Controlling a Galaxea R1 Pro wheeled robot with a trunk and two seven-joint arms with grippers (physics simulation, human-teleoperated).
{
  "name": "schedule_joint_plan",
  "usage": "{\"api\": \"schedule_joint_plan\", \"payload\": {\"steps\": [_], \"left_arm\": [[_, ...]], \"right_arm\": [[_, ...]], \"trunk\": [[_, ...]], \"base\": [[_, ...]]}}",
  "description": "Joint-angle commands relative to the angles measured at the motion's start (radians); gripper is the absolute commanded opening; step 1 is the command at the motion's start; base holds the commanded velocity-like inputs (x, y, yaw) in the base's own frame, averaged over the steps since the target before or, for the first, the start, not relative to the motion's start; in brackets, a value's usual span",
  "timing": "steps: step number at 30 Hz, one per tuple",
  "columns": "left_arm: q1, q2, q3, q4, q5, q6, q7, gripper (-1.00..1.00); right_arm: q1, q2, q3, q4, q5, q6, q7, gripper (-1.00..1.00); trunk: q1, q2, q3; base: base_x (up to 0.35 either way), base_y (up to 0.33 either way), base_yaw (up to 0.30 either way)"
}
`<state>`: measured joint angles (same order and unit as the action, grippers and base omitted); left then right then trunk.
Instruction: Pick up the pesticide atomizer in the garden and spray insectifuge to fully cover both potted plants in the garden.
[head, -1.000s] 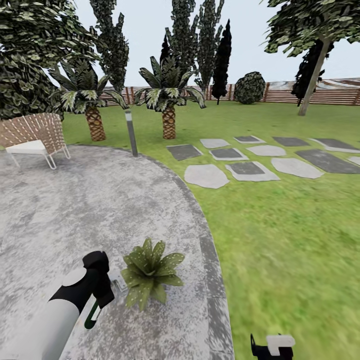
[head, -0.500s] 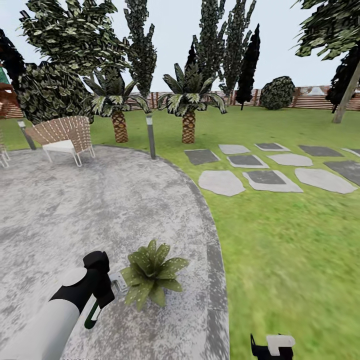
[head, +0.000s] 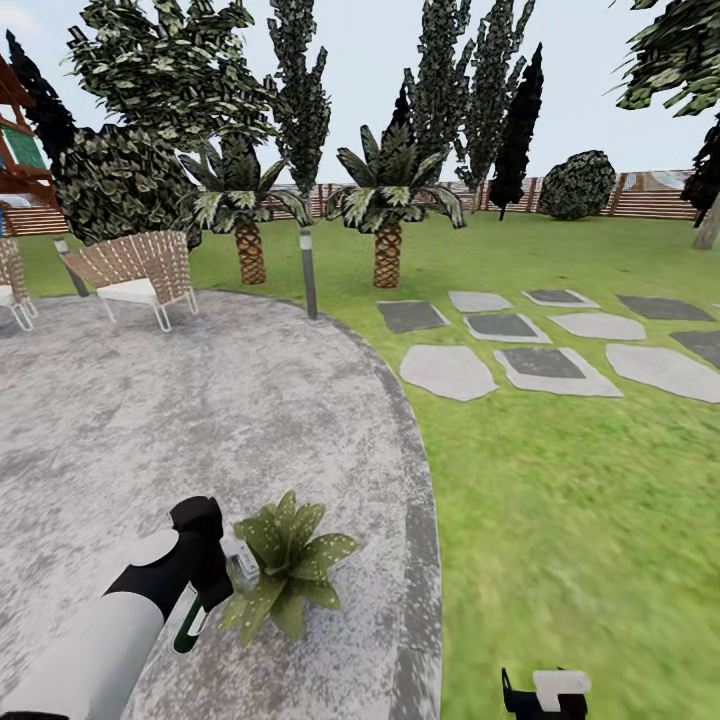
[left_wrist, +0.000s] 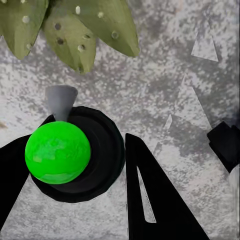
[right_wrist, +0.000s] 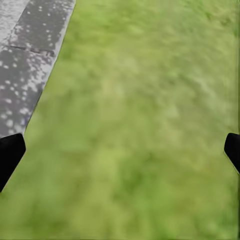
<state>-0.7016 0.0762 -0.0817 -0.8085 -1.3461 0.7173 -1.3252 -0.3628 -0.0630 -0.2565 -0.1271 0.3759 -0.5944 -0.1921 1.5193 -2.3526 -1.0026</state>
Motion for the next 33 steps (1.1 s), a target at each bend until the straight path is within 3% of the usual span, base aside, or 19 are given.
{"api": "schedule_joint_plan", "payload": {"steps": [1, 6, 24, 33], "left_arm": [[-0.001, 0.001, -0.005, -0.001, -0.013, 0.01, -0.022, -1.0], [-0.001, -0.002, -0.004, -0.001, -0.089, 0.01, -0.06, -1.0], [0.007, -0.006, -0.003, 0.01, -0.097, 0.01, -0.061, -1.0], [0.008, -0.008, -0.003, 0.012, -0.097, 0.01, -0.059, -1.0]], "right_arm": [[-0.001, 0.0, -0.004, 0.001, 0.011, -0.002, -0.007, 1.0], [-0.001, 0.0, -0.004, 0.001, 0.011, -0.002, -0.007, 1.0], [-0.001, 0.002, -0.004, 0.001, 0.011, -0.002, -0.006, 1.0], [-0.001, 0.002, -0.004, 0.001, 0.011, -0.002, -0.007, 1.0]], "trunk": [[0.0, 0.0, -0.001], [0.0, 0.0, -0.001], [0.0, 0.0, -0.001], [0.0, 0.0, -0.001]], "base": [[0.212, -0.158, 0.0], [0.045, -0.033, 0.0], [0.001, -0.005, 0.229], [0.078, -0.236, 0.048]]}}
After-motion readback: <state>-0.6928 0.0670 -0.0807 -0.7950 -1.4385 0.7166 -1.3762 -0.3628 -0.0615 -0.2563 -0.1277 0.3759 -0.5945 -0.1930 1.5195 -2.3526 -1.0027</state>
